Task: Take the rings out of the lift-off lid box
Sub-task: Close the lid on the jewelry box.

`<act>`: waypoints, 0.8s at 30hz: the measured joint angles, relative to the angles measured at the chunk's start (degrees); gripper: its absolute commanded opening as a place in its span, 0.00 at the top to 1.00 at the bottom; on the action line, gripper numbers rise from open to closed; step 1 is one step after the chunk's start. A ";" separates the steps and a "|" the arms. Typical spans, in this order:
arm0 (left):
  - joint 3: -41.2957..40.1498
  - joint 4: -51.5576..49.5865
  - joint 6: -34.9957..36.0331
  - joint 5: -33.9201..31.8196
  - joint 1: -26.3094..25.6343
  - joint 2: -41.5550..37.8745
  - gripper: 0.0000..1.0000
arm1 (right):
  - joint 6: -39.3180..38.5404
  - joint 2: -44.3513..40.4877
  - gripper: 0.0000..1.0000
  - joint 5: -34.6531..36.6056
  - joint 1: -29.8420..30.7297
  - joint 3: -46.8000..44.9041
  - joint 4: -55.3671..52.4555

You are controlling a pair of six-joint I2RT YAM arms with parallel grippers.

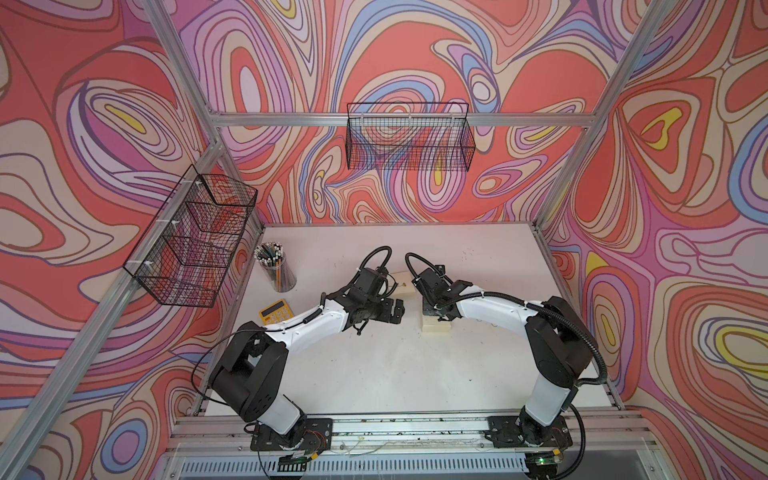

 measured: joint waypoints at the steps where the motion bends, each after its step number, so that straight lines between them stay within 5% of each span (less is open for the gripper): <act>1: 0.00 0.00 0.00 -0.02 0.00 0.00 0.00 | 0.20 0.00 0.74 -0.02 0.00 -0.11 0.13; 24: 0.07 -0.02 0.04 -0.09 0.00 0.98 0.00 | 5.92 -6.88 0.74 -5.27 1.27 -10.62 7.10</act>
